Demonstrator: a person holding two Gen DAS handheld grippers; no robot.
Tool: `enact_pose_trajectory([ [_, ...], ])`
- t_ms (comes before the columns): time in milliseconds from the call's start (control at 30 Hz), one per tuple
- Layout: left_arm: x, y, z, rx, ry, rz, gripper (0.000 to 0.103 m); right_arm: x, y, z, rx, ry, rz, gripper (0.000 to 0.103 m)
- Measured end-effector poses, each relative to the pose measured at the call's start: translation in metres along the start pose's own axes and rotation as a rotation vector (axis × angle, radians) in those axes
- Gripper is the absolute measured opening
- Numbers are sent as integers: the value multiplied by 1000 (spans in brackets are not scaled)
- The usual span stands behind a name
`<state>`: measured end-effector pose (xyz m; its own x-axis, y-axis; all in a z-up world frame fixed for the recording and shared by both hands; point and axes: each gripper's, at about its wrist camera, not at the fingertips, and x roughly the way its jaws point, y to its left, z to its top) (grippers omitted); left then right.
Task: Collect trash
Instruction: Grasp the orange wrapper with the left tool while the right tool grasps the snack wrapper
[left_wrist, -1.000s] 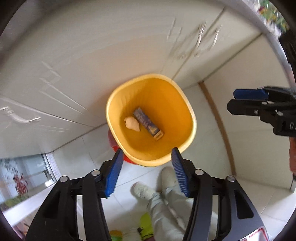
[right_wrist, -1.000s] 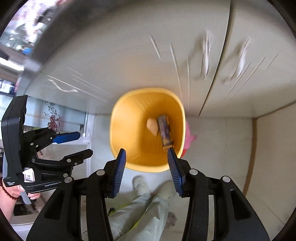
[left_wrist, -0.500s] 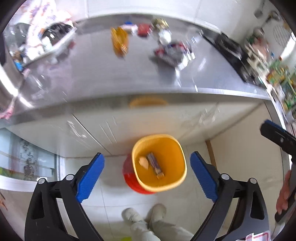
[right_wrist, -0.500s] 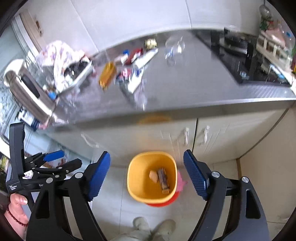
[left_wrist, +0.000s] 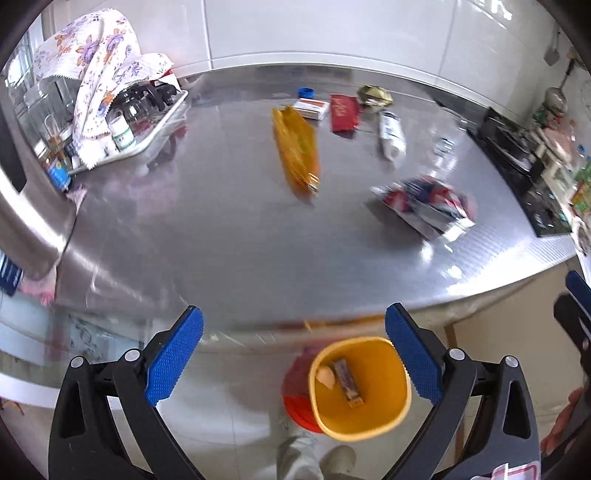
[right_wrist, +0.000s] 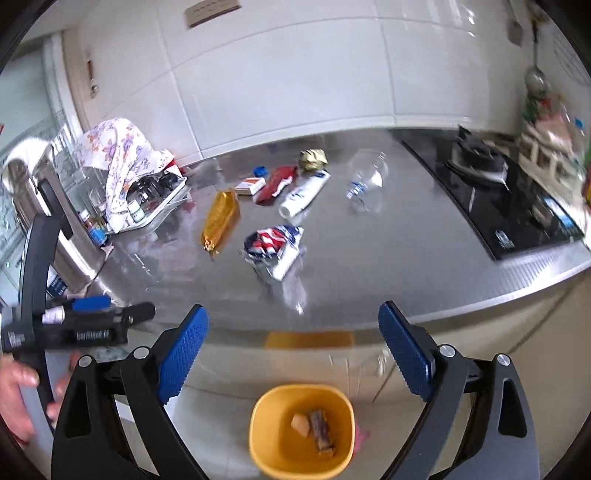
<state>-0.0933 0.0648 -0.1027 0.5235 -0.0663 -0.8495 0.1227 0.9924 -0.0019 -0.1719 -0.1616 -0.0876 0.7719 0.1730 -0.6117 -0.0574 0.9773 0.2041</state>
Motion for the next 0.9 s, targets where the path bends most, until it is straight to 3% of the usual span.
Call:
enact_pose_trajectory([
  [133,27,12,29,17,0,14,98,32,13,2,-45,-45,-35,93],
  [467,82,3,89,102,26,-34,98,101,30,22,-9,32,-83,93],
  [733,123,-8,124,141,51,-45,94,133,29,32,-7,67,-117,93],
  [833,137,-7,131,147,72,-43,89,142,32,34,-19,90,-107,85],
  [900,140,-4,133,138,68,-52,91,148,34,34,-32,115,-97,76],
])
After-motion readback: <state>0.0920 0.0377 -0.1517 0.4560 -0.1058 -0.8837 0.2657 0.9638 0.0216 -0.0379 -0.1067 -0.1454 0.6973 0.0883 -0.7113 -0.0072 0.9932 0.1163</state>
